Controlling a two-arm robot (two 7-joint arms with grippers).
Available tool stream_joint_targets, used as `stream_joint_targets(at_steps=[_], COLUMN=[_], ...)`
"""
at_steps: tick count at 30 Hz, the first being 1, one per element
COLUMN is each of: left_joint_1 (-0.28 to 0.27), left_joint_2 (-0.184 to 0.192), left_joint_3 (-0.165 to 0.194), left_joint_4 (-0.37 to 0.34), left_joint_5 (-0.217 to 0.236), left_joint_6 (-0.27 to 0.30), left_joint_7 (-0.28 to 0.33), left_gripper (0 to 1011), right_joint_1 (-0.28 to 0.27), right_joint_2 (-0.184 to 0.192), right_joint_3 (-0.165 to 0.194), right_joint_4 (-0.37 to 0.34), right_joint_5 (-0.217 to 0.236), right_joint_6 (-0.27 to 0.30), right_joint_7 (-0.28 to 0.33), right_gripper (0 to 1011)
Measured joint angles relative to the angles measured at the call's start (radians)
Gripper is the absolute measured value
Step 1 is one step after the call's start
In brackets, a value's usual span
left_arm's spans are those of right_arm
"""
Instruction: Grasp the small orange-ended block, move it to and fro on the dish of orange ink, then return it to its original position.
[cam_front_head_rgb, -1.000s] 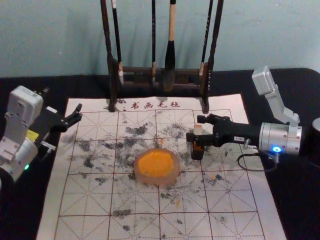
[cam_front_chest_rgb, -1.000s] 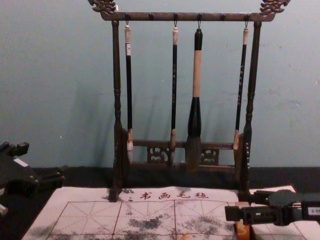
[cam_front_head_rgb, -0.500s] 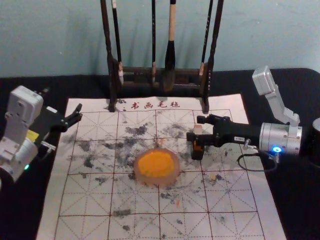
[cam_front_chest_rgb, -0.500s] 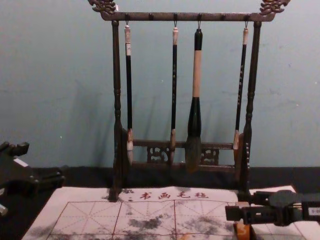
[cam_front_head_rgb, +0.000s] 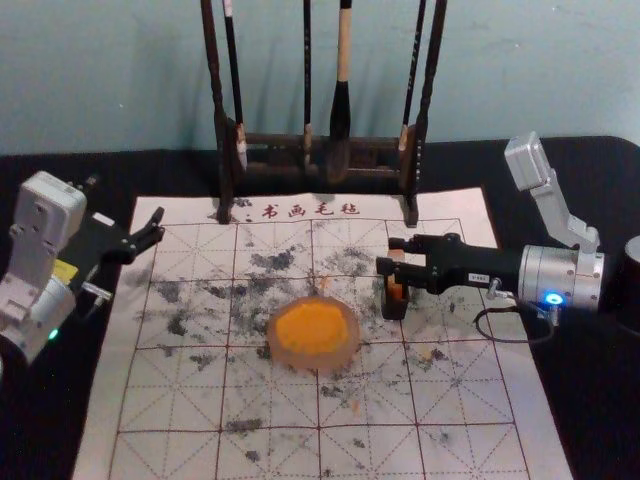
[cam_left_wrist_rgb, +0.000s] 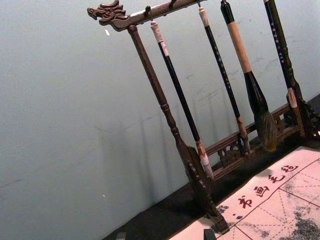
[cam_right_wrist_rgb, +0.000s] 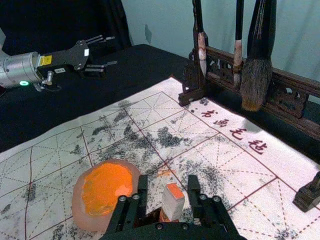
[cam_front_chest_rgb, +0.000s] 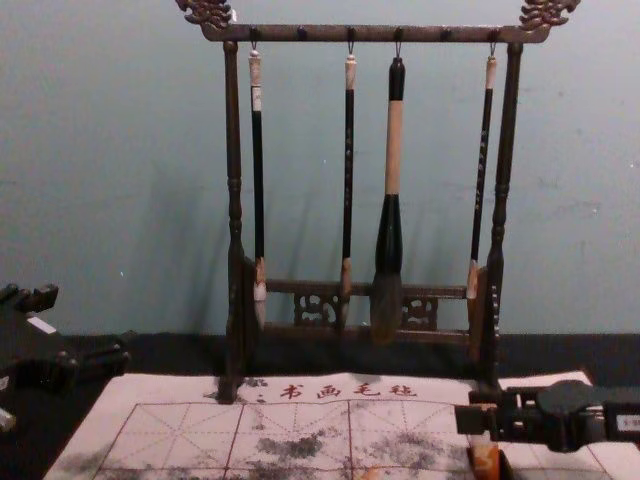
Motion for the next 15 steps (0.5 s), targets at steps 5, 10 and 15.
stream_joint_targets(at_steps=[5,10,15], left_joint_1=[0.000,0.000,0.000], left_joint_2=[0.000,0.000,0.000], left_joint_3=[0.000,0.000,0.000], left_joint_4=[0.000,0.000,0.000], left_joint_5=[0.000,0.000,0.000], left_joint_6=[0.000,0.000,0.000], left_joint_7=[0.000,0.000,0.000], left_gripper=[1001,1001,1001], right_joint_1=[0.000,0.000,0.000], right_joint_2=[0.000,0.000,0.000], right_joint_3=[0.000,0.000,0.000], right_joint_4=[0.000,0.000,0.000], right_joint_5=[0.000,0.000,0.000], right_joint_6=[0.000,0.000,0.000], right_joint_7=[0.000,0.000,0.000], right_gripper=[343,213,133])
